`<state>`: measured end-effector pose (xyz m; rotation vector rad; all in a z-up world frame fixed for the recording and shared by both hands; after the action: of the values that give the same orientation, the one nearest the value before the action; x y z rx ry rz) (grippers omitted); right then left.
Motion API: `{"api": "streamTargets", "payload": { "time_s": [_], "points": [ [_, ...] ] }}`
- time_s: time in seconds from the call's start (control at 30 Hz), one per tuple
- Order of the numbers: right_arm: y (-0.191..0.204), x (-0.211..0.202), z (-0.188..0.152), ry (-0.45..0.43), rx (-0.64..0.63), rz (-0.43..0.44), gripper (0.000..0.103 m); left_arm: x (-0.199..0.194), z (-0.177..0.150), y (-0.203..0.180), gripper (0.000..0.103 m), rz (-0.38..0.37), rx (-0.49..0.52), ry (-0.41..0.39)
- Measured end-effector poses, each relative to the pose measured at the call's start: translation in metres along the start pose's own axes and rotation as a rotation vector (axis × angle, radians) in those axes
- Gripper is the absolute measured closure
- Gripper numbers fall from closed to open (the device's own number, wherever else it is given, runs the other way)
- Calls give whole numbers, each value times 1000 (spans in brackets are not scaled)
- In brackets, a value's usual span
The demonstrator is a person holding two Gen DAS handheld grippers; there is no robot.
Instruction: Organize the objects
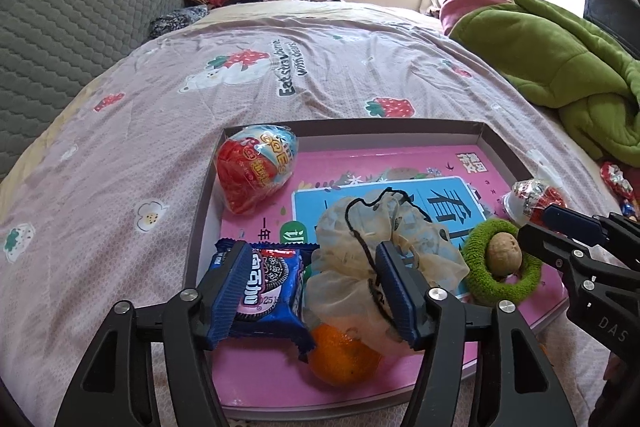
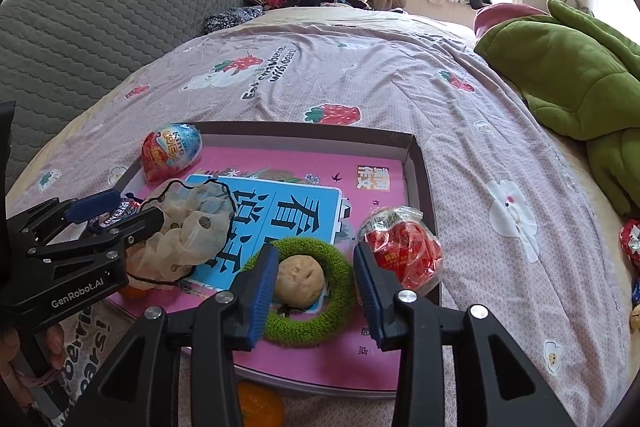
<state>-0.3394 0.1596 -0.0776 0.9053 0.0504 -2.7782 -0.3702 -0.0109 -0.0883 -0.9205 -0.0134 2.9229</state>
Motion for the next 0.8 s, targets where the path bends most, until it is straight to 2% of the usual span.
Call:
{"api": "streamTargets", "payload": {
  "time_s": [0.8],
  "points": [
    [8,-28,18,-59,14,24,53,-40,18,1,28,9,-8,-57]
  ]
}}
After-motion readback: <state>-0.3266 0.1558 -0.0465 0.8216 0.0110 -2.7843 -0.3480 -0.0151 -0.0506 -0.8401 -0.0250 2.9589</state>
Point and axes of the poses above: each gripper's, at about its wrist camera, not at the fingertips, and x roughly the way its jaws point, y to its left, z to its top, the point moved 10 cm from there along x, roughly the way its jaws point, and after that the axes turned 12 degrees about -y, right-handed, at the moved point
